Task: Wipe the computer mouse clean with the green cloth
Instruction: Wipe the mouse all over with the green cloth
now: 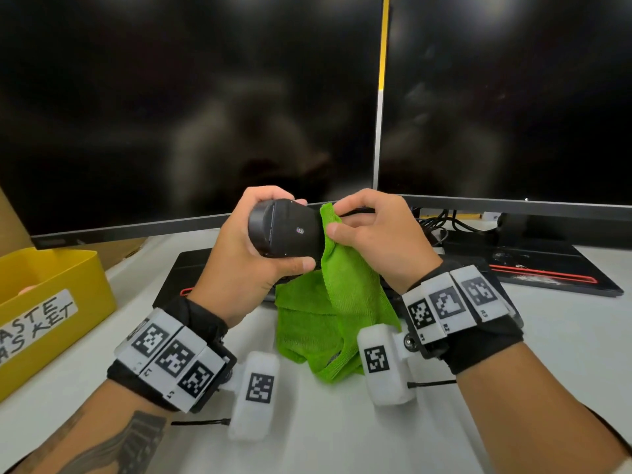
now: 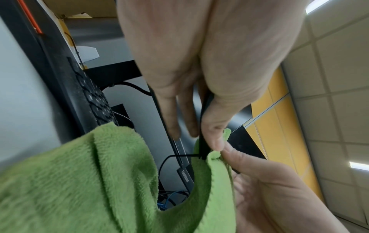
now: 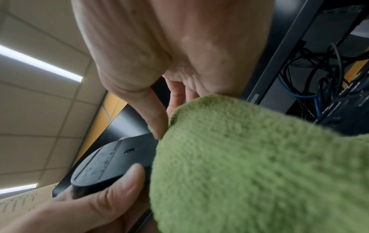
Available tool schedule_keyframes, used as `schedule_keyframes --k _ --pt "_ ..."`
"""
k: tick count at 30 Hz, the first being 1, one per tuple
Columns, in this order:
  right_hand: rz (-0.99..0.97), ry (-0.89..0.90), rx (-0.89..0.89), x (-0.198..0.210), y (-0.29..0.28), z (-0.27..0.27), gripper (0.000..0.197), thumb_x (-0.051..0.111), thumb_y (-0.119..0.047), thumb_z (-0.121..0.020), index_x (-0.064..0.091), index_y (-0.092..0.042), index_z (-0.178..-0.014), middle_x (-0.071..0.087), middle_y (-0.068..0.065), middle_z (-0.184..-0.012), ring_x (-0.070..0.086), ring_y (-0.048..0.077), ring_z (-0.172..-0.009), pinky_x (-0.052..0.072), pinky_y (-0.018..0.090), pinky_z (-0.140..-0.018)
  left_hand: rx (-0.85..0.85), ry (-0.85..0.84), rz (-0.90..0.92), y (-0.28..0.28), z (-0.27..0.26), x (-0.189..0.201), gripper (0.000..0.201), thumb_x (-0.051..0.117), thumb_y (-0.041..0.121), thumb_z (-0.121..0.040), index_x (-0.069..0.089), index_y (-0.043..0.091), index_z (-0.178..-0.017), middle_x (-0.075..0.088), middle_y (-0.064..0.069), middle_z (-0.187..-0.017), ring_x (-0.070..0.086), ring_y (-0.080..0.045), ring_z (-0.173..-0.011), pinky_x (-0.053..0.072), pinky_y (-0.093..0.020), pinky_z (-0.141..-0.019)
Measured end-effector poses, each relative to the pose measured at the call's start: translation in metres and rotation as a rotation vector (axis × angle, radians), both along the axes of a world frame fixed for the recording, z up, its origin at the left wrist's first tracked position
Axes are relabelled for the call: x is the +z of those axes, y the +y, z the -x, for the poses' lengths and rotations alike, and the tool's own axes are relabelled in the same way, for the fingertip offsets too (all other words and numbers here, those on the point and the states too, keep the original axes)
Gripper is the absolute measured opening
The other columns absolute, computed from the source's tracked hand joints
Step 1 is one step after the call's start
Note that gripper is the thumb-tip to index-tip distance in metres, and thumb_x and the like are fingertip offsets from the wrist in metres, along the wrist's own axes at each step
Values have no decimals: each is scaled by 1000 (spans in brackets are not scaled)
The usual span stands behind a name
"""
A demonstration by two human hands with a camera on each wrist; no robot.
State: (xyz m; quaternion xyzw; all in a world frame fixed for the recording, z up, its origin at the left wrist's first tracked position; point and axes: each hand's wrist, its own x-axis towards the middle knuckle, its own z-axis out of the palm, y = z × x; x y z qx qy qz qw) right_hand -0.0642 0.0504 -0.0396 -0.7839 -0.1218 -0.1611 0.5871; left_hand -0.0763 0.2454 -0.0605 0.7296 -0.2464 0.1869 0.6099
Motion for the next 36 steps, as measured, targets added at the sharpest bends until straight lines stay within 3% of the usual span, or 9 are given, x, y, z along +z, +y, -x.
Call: schedule_keyframes --k 4,8,11,17,20,24,26,29,36 --pt "-17 -59 -97 0 -1 0 26 83 -21 -63 65 -28 -82 76 17 -96 75 33 -90 62 55 -84 -120 188 21 -8 2 -4 67 82 -8 -82 51 27 -129 73 -17 -117 79 -31 -94 67 -45 -76" --pt "25 -92 -181 -3 -3 -5 26 76 -31 -59 65 -44 -78 76 3 -90 74 27 -86 62 52 -82 -124 228 175 -9 1 -2 63 84 4 -77 59 14 -133 70 -18 -118 79 -41 -93 66 -36 -75" --pt "69 -145 -198 -3 -3 -4 22 80 -31 -64 69 -40 -80 77 -2 -86 75 21 -83 62 49 -82 -112 187 165 -7 -5 -5 36 74 1 -92 67 6 -126 72 -23 -121 75 -37 -110 66 -39 -84" --pt "189 -258 -237 5 3 8 11 84 -26 -81 85 -25 -91 79 -7 -92 72 11 -83 59 40 -88 -56 74 50 -3 -11 -7 37 77 -2 -90 73 10 -125 74 -19 -115 74 -36 -110 64 -49 -91" --pt "245 -326 -182 5 13 11 12 83 -21 -82 85 -20 -94 76 -3 -96 71 14 -88 57 41 -88 -32 44 2 -3 -10 -6 36 79 0 -88 76 13 -122 78 -5 -101 77 -23 -96 65 -45 -86" --pt "292 -388 -51 6 27 18 11 81 -14 -83 85 -17 -93 71 0 -92 69 15 -88 55 38 -86 42 -68 -116 -2 -13 -9 33 81 -1 -87 78 17 -114 60 17 -64 48 2 -60 50 -23 -63" --pt "311 -383 -67 7 23 16 11 81 -14 -84 85 -18 -93 70 -1 -92 67 15 -88 53 34 -83 48 -79 -121 -2 -11 -7 39 83 -1 -85 78 18 -118 72 18 -78 60 2 -69 55 -24 -72" --pt "362 -326 -157 7 7 8 13 80 -15 -86 85 -18 -97 68 -5 -91 62 12 -86 43 23 -80 87 -77 -110 1 -12 -7 44 86 5 -82 78 29 -117 80 4 -106 73 -18 -99 60 -47 -96" --pt "370 -373 -166 6 11 12 14 78 -15 -87 85 -18 -98 70 -2 -93 66 15 -88 49 29 -83 73 -64 -96 0 -13 -6 42 85 12 -80 78 29 -118 80 0 -106 74 -24 -101 60 -54 -95"
